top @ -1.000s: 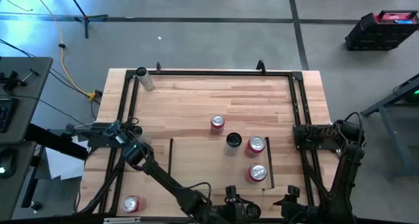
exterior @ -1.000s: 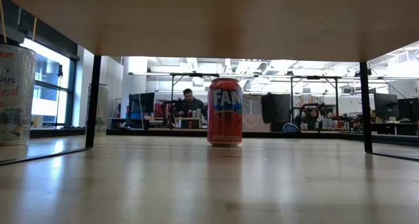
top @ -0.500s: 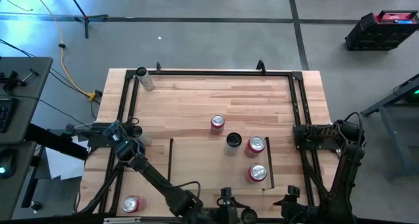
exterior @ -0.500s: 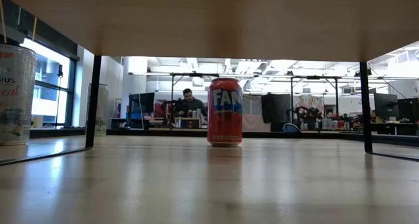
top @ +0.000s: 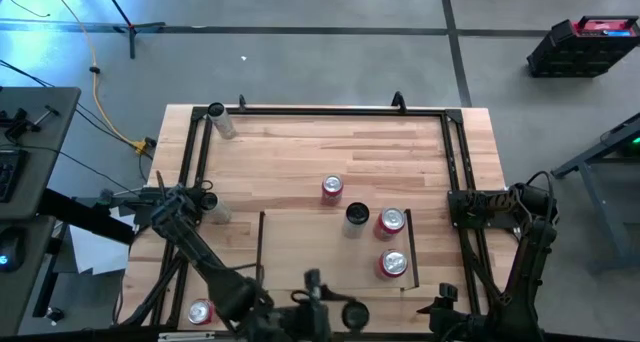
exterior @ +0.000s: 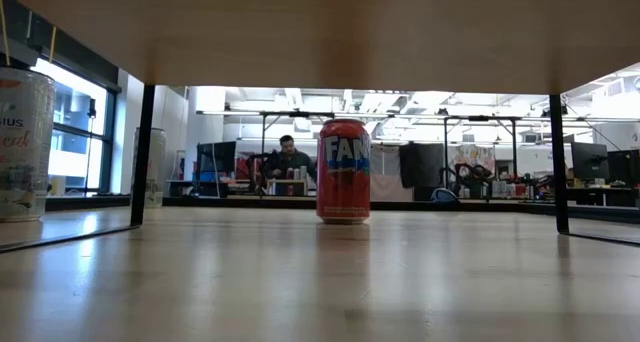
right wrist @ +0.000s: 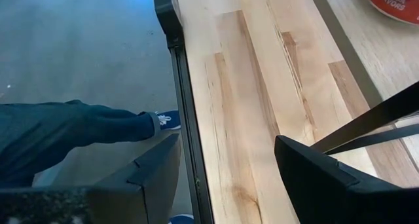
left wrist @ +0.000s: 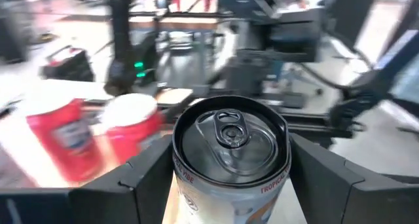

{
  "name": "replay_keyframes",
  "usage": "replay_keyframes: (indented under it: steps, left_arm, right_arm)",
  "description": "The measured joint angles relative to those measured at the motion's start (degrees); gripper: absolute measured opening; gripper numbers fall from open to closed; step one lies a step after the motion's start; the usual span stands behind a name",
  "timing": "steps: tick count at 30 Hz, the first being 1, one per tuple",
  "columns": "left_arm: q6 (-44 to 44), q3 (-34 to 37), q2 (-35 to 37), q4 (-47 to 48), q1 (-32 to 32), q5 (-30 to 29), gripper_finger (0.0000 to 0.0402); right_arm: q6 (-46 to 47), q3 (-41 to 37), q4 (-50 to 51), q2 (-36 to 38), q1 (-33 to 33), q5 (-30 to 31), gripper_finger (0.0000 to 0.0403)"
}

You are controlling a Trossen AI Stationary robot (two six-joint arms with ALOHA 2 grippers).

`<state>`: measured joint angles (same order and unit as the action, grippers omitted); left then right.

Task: Place canned beverage on shelf
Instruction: Put the bottom white yellow soda can on the shelf aligned with the white yellow soda can

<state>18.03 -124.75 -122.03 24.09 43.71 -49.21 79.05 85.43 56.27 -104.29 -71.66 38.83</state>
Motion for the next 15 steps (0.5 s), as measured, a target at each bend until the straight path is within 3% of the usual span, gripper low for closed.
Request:
replay_keyframes:
  steps: [5,15]
  left_arm:
    - [7.0,0.0,1.8,6.9,-0.4,-7.3,0.0244]
    - [14.5,0.0,1.5,12.9,-3.5,-7.3,0.0244]
  right_arm:
    - [0.0,0.0,-0.9,0.0,0.0,0.0,0.0232]
    - [-7.3,7.5,-0.1,0.0,0.3,1.3,0.0232]
